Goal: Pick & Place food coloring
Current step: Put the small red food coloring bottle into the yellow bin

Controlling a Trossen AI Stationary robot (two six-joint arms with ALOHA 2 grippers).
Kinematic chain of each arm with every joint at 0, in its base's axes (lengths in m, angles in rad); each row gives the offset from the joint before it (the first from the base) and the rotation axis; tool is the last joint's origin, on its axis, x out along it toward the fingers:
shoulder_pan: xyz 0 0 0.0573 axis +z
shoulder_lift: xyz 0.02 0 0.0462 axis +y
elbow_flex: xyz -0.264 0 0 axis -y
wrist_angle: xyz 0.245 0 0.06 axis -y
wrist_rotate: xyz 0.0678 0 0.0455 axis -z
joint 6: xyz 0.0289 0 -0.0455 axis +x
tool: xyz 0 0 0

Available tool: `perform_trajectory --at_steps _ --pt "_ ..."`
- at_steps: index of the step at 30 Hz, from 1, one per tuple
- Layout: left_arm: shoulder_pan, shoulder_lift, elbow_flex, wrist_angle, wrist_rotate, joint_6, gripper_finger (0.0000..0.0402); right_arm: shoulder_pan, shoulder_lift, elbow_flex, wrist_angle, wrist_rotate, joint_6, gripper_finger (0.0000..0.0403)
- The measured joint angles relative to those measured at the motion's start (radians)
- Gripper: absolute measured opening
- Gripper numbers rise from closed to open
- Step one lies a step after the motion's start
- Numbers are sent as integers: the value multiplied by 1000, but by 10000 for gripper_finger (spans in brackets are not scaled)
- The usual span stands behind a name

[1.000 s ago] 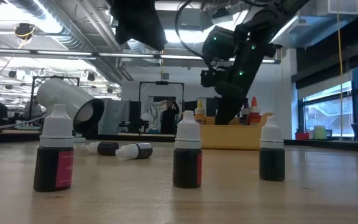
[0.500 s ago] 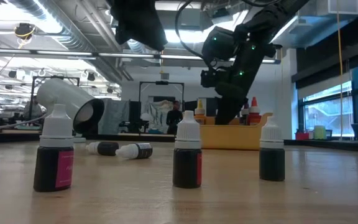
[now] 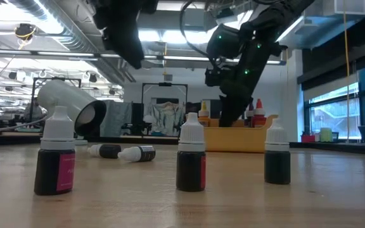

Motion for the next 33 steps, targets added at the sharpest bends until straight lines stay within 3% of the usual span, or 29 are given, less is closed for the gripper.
perform_trajectory --at_steps 10,15,19,25,33 --pt "-3 0 0 -15 74 -46 178 49 -120 72 -66 0 30 144" --pt "-3 0 0 -11 199 -100 179 103 -200 72 -69 2 55 144" --pt "-8 0 0 -20 231 -39 179 131 -220 73 -59 6 55 144" --pt "-17 9 1 -26 230 189 174 151 -206 72 -62 8 59 144" --pt "9 68 -95 10 235 221 173 165 -208 72 -67 9 60 144"
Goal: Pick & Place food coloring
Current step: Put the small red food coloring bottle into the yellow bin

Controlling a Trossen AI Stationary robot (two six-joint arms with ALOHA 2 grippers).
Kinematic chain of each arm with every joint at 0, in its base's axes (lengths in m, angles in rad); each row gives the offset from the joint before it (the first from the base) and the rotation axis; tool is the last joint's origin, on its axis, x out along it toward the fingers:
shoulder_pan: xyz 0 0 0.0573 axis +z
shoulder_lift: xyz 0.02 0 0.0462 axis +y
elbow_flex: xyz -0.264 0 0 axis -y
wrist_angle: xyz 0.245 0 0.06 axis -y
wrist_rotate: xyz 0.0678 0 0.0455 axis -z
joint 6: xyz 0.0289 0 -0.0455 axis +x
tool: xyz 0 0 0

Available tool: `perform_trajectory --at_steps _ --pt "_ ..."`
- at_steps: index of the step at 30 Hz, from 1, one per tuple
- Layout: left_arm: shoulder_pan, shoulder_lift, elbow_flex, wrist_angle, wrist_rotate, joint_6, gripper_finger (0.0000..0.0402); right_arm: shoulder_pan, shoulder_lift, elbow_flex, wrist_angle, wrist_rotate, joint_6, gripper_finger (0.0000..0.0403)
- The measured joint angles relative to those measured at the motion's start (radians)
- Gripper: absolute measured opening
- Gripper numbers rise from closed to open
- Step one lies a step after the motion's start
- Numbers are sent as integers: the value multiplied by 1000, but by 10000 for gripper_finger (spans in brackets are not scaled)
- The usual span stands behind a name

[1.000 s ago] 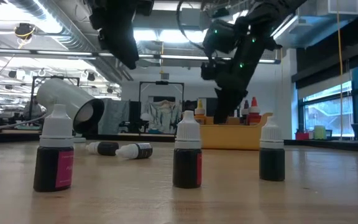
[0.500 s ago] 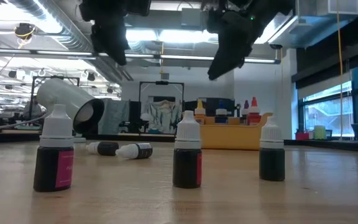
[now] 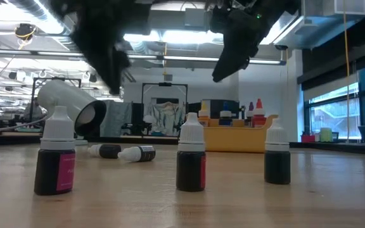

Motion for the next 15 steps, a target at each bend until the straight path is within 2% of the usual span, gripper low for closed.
perform_trajectory --at_steps 9,15 --pt "-18 47 -126 216 -11 85 173 -1 0 0 -16 26 25 144" --pt "-39 127 -134 271 -29 206 173 -1 0 0 -18 27 50 144"
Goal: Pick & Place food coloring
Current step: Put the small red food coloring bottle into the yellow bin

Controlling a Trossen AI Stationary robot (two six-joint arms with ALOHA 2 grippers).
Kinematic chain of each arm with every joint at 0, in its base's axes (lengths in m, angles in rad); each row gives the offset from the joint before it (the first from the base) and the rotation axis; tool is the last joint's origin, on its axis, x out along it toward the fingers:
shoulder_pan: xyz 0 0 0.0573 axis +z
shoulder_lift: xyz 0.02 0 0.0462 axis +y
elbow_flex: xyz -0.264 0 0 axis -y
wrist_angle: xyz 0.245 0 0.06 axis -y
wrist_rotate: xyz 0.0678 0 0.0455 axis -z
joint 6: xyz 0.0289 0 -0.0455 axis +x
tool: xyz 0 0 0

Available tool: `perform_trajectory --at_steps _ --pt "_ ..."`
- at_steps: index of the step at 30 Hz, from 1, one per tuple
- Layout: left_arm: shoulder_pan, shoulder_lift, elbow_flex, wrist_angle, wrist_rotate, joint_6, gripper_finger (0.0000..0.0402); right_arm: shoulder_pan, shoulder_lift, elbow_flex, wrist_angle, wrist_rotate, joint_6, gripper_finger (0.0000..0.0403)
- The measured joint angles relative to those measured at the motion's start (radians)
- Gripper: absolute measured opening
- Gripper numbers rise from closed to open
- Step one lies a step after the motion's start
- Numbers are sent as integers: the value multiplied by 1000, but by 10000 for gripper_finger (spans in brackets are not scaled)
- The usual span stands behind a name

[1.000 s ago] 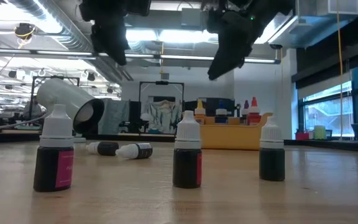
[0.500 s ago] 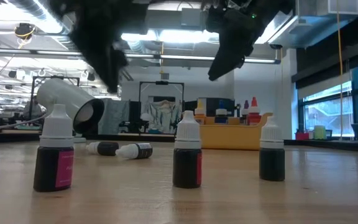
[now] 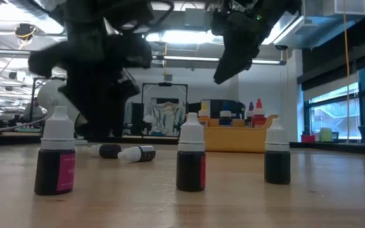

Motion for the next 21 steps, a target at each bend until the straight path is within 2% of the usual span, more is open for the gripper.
perform_trajectory --at_steps 9,21 --pt "-2 114 6 -2 -18 10 173 0 0 0 -9 0 24 144" --pt "-3 112 8 11 -22 11 161 0 0 0 -16 0 27 144"
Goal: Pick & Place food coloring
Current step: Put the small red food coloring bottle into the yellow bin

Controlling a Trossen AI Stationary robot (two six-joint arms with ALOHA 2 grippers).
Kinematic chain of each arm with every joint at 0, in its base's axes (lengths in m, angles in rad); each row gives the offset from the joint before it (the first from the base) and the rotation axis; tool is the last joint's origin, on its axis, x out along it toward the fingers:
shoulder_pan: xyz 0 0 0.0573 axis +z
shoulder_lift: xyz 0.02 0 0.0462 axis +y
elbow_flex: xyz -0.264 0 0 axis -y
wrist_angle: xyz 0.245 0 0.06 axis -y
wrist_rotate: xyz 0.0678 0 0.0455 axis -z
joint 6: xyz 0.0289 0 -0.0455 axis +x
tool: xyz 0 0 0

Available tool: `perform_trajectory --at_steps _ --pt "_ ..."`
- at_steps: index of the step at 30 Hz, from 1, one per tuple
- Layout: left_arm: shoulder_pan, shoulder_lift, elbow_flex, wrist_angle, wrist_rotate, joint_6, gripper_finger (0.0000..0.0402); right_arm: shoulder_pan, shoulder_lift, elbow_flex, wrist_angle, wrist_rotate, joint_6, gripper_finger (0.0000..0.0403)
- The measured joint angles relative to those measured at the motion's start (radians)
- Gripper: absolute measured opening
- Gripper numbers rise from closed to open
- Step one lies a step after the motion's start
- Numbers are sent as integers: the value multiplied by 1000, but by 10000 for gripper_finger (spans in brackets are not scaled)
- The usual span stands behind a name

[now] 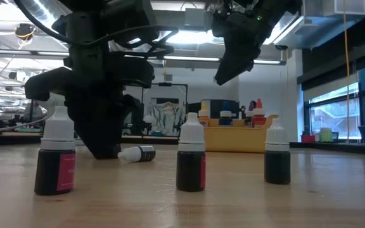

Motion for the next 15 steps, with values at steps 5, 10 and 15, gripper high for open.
perform_trajectory --at_steps 5,10,15 --pt "-1 1 0 4 2 0 125 0 0 0 -22 0 0 144" --pt "-1 -11 -1 8 0 -28 82 0 -5 0 -52 -4 24 144" --pt "9 -54 14 -41 -16 -82 64 13 -73 0 -139 -2 50 144"
